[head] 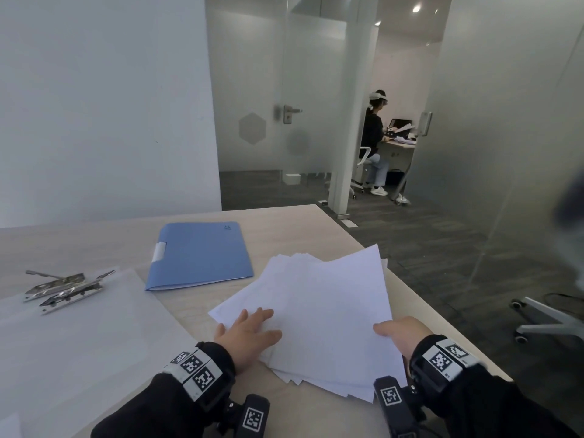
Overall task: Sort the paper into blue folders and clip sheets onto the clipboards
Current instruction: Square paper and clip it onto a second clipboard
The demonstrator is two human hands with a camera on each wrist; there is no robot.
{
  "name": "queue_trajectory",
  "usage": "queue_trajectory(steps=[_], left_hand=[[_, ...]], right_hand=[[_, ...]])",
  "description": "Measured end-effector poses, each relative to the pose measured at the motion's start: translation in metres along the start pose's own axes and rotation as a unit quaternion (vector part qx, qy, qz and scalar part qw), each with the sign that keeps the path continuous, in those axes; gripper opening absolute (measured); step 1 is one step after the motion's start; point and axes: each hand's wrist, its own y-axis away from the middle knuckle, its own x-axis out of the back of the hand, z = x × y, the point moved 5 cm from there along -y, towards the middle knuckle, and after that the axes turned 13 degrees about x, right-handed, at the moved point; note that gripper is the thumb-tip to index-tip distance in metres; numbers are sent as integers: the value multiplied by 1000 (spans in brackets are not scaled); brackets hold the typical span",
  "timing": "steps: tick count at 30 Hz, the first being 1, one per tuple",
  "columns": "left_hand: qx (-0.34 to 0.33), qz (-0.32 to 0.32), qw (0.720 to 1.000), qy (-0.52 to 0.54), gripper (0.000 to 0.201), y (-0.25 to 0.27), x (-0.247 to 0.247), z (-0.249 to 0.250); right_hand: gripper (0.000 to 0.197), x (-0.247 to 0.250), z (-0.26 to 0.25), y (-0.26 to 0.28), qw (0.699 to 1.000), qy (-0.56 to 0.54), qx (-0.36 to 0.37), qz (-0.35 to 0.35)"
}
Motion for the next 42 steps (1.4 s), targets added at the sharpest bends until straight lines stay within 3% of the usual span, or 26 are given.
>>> queue_trajectory(steps=[4,7,11,15,17,19,21,23,31,36,42], left_hand=[[12,-1,1000,10,53,0,1,0],[21,19,993,111,56,4,11,4],[-19,106,973,202,63,11,43,30],[-84,113,932,333,76,9,82,61],[-107,111,911,383,70,9,96,69],[-134,94,894,416,47,12,100,74],[-149,83,890,423,22,15,93,76],[-151,75,897,409,15,18,79,73],[-147,37,888,434,24,20,34,74],[-133,52,894,424,20,19,32,76],[-103,37,887,448,19,22,57,55]], right_hand=[[12,12,-7,6,998,-11,55,19],[13,15,-19,16,993,-42,106,35],[16,11,-35,24,981,-118,150,44],[17,7,-51,28,961,-198,187,57],[18,9,-60,30,946,-236,212,65],[20,9,-66,31,933,-271,230,58],[21,7,-65,31,929,-284,232,54],[17,5,-60,33,930,-292,219,50],[13,-2,-53,36,931,-320,173,31],[15,0,-50,32,930,-327,163,44],[17,-11,-64,37,951,-190,244,-4]])
